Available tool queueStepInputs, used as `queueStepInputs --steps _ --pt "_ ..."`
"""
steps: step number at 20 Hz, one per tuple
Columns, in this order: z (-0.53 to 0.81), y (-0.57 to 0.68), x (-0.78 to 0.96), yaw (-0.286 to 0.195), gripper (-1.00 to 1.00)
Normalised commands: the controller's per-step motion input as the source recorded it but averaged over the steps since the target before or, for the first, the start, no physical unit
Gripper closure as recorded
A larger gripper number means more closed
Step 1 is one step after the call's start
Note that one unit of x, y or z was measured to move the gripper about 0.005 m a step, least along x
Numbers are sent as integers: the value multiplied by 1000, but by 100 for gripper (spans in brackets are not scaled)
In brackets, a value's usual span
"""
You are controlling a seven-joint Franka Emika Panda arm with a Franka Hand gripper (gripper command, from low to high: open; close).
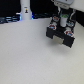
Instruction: Open the kcup holder, insert the kcup into the holder, and close the kcup holder
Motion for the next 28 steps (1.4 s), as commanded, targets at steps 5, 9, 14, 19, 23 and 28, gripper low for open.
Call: queueStepInputs --steps 5,9,14,19,23,28 --pt "-133 -71 15 -7 100" --pt "-131 -22 142 -4 100" --pt "-98 -13 157 -7 100" --pt "-64 -26 174 -20 100" --pt "-96 -49 98 -30 100" --pt "-50 -119 25 -17 100"
